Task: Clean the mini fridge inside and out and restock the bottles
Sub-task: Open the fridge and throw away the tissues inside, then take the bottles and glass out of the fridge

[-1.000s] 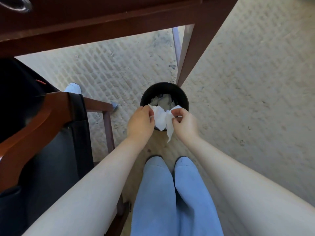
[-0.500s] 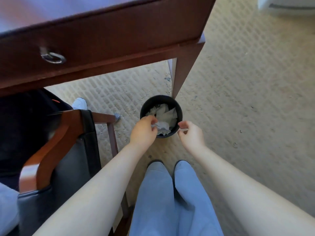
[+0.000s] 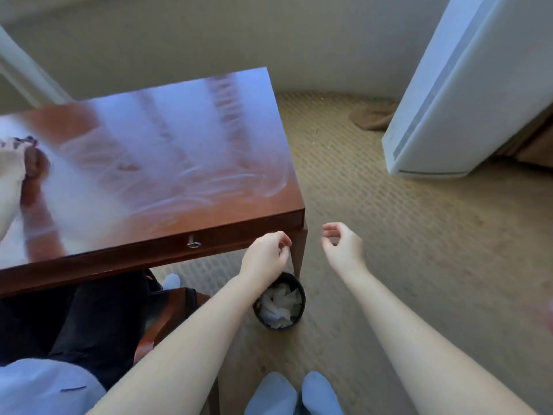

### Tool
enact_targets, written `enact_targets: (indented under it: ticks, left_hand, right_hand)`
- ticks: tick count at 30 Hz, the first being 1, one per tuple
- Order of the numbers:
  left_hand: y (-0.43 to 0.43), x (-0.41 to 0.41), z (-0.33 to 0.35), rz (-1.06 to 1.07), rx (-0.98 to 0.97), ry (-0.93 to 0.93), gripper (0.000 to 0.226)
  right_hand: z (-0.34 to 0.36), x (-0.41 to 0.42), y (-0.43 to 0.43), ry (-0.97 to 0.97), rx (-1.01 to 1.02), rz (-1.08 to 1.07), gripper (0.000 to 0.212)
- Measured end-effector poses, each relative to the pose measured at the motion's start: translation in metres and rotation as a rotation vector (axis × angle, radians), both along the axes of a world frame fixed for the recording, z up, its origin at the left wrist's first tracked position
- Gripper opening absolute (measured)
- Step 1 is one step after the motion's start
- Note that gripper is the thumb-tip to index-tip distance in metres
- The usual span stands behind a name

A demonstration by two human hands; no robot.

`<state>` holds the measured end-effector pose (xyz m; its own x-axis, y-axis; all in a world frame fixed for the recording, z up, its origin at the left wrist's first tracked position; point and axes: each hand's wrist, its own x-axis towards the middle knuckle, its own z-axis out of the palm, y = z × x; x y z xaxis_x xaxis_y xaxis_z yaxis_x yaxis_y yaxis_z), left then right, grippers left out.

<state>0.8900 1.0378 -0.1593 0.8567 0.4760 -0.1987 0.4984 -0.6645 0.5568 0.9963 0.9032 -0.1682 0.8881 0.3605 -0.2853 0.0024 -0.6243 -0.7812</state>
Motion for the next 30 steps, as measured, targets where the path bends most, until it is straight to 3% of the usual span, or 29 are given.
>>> enact_targets:
  ticks: [6,11,16,22,30]
  left_hand:
    - [-0.027,0.068,0.131,-0.101,0.093,-0.206,0.016]
    - [-0.098,0.11,0.198,-0.281,0.104,-0.25,0.018]
    - [-0.189,0.123,0.223,-0.524,0.075,-0.237,0.018]
    - [-0.271,0.106,0.219,-0.88,0.065,-0.216,0.017]
    - [-0.393,0.011,0.188,-1.408,-0.025,-0.137,0.017]
  right_hand:
    - [0.139,0.045,-0.041,-0.226,0.099,-0.086,0.015]
    - [0.195,0.04,-0.119,-0.291,0.135,-0.267,0.014]
    - [0.2,0.004,-0.21,-0.277,0.082,-0.477,0.014]
    - [0.186,-0.08,-0.3,-0.246,0.013,-0.871,0.014]
    - [0.162,-0.257,-0.361,-0.152,-0.061,-1.407,0.013]
